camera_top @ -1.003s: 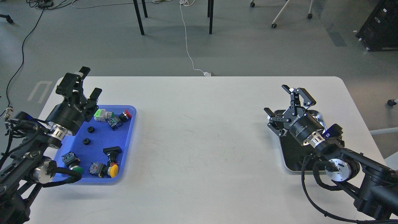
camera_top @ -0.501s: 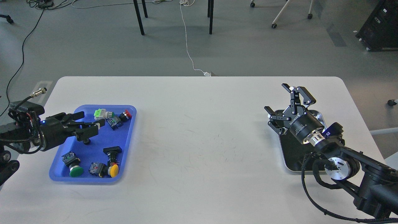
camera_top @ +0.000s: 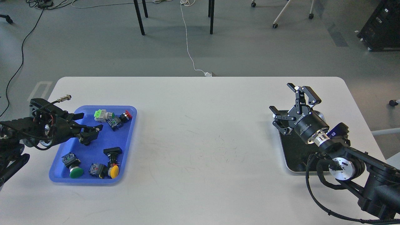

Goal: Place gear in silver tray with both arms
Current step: 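Grasp a small black gear in the blue tray with the left gripper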

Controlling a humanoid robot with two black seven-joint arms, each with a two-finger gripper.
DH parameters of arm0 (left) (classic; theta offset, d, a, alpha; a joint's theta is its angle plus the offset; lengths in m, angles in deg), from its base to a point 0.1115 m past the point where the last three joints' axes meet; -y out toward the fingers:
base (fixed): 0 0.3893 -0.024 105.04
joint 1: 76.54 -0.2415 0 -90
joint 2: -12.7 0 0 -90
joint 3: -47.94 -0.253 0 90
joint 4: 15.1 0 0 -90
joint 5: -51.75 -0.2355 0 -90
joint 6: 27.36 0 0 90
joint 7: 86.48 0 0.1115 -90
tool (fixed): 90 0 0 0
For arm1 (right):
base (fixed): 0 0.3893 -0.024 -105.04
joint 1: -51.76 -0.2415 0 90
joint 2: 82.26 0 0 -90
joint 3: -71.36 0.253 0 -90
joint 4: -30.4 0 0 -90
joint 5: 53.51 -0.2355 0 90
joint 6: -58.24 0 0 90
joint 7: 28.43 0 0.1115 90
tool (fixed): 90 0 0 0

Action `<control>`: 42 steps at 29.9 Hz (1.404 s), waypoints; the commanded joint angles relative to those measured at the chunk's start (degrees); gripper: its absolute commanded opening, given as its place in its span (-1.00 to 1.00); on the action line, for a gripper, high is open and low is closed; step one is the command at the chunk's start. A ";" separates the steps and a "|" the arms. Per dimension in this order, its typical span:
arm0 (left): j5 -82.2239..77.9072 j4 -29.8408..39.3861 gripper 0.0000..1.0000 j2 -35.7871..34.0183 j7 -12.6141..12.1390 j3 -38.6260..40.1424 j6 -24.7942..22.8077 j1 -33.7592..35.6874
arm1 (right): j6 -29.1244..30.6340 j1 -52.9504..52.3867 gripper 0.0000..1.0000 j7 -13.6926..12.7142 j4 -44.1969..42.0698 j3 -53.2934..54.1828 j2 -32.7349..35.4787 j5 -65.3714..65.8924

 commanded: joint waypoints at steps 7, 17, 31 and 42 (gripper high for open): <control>0.11 -1.94 0.31 1.24 0.00 -1.08 0.04 -0.27 | -0.64 0.18 0.98 0.00 0.08 0.01 0.02 0.00; 0.55 -2.46 0.29 1.24 0.00 -1.69 0.04 -0.36 | -0.73 0.44 0.98 0.00 0.26 0.01 0.90 0.00; 0.55 -2.55 -0.57 1.16 0.00 -3.45 -0.05 -0.44 | -0.73 0.44 0.98 0.00 0.35 0.10 1.16 0.00; 0.72 -2.46 -0.76 0.80 0.00 -3.71 0.04 0.08 | -0.82 0.44 0.98 0.00 0.35 0.19 1.16 0.00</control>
